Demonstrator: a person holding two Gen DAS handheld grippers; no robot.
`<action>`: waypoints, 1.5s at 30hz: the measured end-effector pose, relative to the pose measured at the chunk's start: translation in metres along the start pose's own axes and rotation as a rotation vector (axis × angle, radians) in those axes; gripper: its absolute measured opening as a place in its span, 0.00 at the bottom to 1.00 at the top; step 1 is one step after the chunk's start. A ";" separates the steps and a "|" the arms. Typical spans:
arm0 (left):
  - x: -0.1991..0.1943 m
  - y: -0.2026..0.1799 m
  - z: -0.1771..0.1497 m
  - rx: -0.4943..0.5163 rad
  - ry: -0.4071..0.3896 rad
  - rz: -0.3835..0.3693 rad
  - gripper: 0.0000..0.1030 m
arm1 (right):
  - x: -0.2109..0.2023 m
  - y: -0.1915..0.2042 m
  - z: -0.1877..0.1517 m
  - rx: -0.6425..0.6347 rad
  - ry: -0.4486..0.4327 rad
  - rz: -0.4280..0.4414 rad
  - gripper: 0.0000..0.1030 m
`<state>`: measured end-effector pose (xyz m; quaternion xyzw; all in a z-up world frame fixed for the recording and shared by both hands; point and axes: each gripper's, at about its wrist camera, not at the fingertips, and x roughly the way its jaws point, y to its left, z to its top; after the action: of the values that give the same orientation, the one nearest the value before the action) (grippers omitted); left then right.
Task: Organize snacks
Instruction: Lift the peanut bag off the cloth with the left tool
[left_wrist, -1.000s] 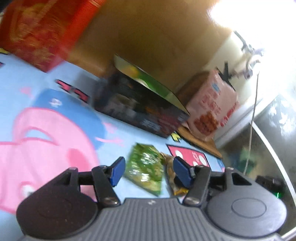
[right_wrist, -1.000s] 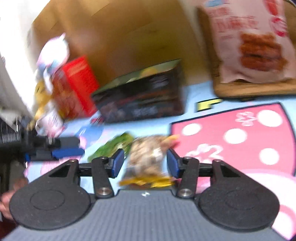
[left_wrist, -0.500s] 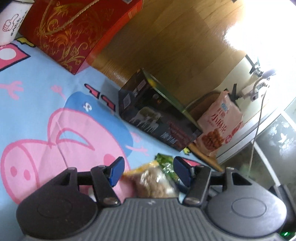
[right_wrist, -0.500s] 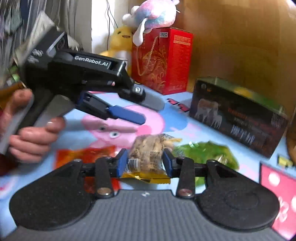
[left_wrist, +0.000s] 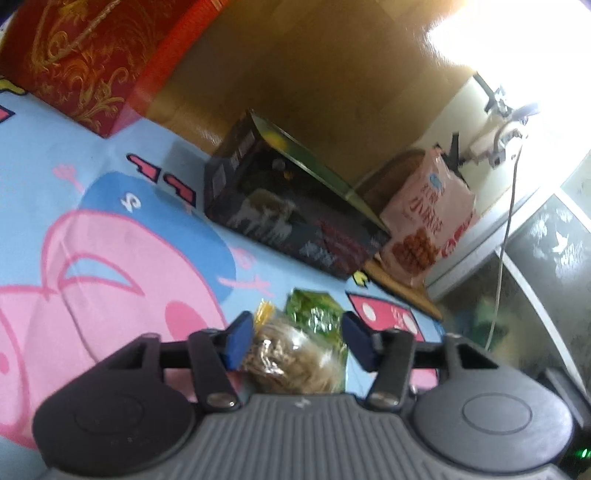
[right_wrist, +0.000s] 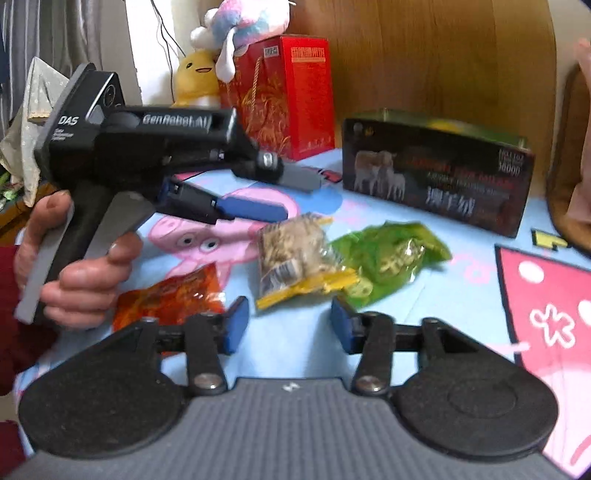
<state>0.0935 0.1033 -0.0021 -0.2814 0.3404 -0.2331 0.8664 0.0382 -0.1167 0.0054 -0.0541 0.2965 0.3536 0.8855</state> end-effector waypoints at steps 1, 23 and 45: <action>0.000 0.000 -0.001 0.007 0.002 0.002 0.46 | 0.001 0.000 0.001 0.002 -0.003 -0.015 0.26; -0.002 0.009 -0.002 -0.032 0.005 0.002 0.56 | 0.007 -0.024 0.005 0.151 -0.032 0.021 0.38; 0.000 0.008 -0.003 -0.028 0.008 -0.009 0.60 | 0.007 -0.028 0.007 0.154 -0.028 -0.005 0.38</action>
<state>0.0933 0.1088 -0.0089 -0.2938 0.3457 -0.2333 0.8601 0.0638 -0.1314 0.0038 0.0185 0.3104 0.3282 0.8920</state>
